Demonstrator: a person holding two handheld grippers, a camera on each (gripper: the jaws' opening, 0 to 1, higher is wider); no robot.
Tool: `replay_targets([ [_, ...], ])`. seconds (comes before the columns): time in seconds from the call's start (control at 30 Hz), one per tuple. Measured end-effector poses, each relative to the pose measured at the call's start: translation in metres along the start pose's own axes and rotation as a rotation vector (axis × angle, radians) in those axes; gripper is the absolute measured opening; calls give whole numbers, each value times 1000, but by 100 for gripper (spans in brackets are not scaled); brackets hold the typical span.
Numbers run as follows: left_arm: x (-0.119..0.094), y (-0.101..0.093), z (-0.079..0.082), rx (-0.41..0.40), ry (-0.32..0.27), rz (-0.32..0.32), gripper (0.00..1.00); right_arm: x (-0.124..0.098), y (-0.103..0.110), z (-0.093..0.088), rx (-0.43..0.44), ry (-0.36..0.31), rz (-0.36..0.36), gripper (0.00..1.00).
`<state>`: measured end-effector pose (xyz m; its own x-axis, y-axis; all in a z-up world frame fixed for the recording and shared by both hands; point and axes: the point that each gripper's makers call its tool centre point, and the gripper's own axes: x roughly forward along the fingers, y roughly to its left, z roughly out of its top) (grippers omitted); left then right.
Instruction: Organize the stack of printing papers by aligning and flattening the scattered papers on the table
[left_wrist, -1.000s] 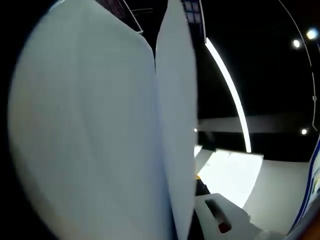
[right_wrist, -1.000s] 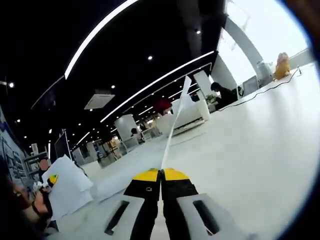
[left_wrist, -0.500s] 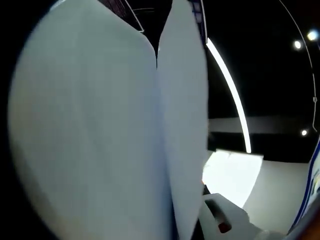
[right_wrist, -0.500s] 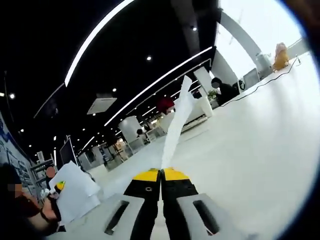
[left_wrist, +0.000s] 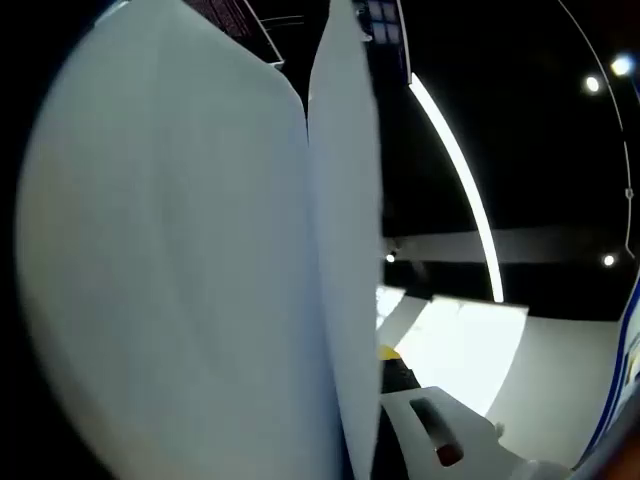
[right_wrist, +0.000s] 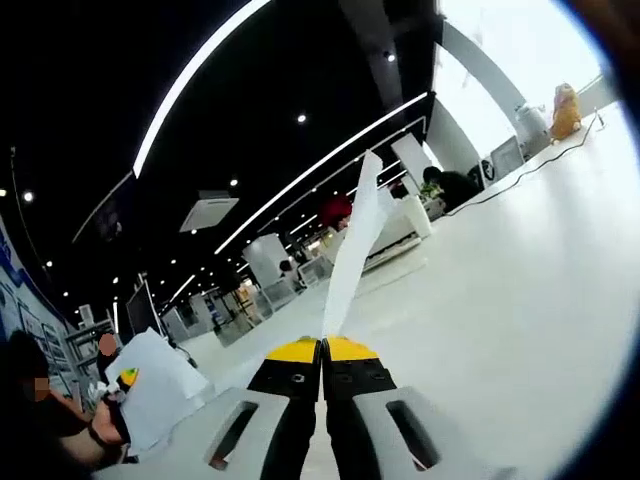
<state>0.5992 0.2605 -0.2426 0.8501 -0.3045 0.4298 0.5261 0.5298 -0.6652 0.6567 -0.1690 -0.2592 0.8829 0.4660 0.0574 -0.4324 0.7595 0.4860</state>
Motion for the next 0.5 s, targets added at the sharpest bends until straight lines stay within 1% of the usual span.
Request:
replay_targets([
  [0.3, 0, 0, 0, -1, 0, 0, 7, 0, 31, 30, -118, -31, 49, 0],
  [0.37, 0, 0, 0, -1, 0, 0, 7, -1, 36, 35, -131, -43, 61, 0],
  [0.43, 0, 0, 0, -2, 0, 0, 7, -2, 42, 42, -133, -71, 80, 0],
  [0.5, 0, 0, 0, -2, -1, 0, 7, -2, 48, 43, -134, -77, 92, 0],
])
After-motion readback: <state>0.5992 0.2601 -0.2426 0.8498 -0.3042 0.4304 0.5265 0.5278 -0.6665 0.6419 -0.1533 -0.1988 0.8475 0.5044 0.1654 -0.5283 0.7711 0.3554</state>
